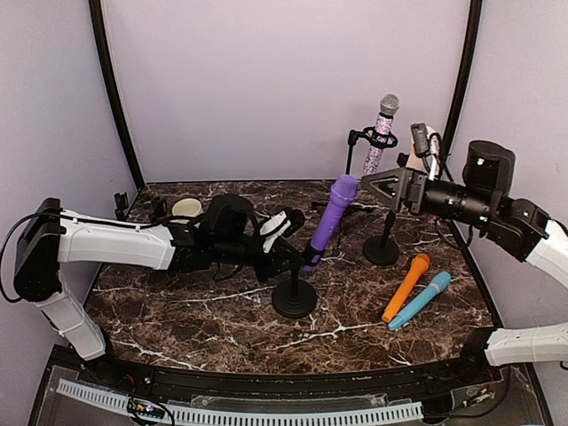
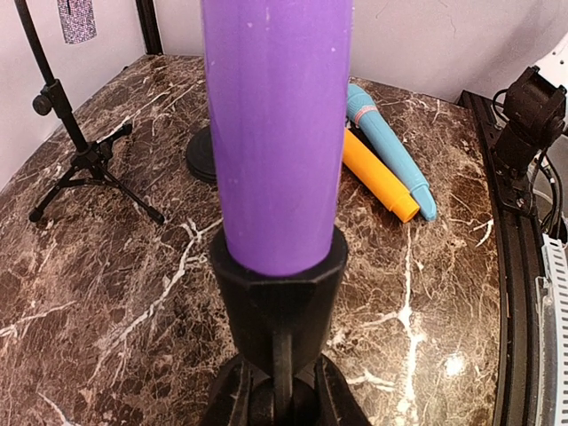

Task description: Remove the microphone from the stand

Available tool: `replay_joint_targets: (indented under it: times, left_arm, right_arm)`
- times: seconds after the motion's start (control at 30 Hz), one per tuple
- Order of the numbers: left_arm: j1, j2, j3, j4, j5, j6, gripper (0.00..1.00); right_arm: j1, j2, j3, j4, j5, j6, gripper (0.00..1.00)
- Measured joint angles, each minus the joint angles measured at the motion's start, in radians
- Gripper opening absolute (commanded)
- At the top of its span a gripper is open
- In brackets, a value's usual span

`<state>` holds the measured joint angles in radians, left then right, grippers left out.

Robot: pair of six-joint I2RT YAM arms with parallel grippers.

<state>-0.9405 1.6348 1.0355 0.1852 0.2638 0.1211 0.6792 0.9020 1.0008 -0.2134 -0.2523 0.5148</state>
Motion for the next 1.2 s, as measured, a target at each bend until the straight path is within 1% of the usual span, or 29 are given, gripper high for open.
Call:
replay_joint_targets:
  times: [0.07, 0.13, 0.27, 0.47, 0.53, 0.63, 0.73, 0.9, 1.1, 1.2]
  left_arm:
    - [0.000, -0.001, -0.010, 0.015, 0.003, 0.000, 0.00]
    - [0.000, -0.004, -0.023, 0.037, 0.006, -0.001, 0.00]
    - [0.001, -0.015, -0.059, 0.092, 0.012, -0.006, 0.00]
    - [0.003, -0.015, -0.074, 0.123, 0.021, -0.018, 0.00]
    - [0.003, -0.015, -0.073, 0.118, 0.029, -0.019, 0.00]
    - [0.003, -0.011, -0.055, 0.087, 0.039, -0.019, 0.00]
    - [0.003, 0.004, -0.031, 0.065, 0.043, -0.014, 0.00]
    - [0.003, 0.037, 0.012, 0.045, 0.053, -0.005, 0.00]
    - [0.002, 0.066, 0.046, 0.043, 0.056, -0.003, 0.00]
    - [0.002, 0.066, 0.046, 0.043, 0.050, -0.004, 0.00]
  right_arm:
    - [0.074, 0.050, 0.000, -0.001, 0.081, -0.006, 0.96]
    - [0.117, 0.092, 0.000, 0.006, 0.152, -0.004, 0.95]
    - [0.163, 0.154, -0.005, 0.065, 0.264, 0.023, 0.94]
    - [0.225, 0.266, -0.006, 0.127, 0.425, 0.097, 0.87]
    - [0.239, 0.295, -0.006, 0.132, 0.454, 0.110, 0.83]
    - [0.259, 0.322, -0.004, 0.133, 0.489, 0.117, 0.71]
    - [0.264, 0.327, -0.004, 0.138, 0.502, 0.101, 0.63]
    - [0.264, 0.318, -0.005, 0.154, 0.515, 0.073, 0.45]
    - [0.257, 0.295, -0.028, 0.175, 0.499, 0.040, 0.34]
    - [0.238, 0.295, -0.028, 0.176, 0.462, 0.028, 0.31]
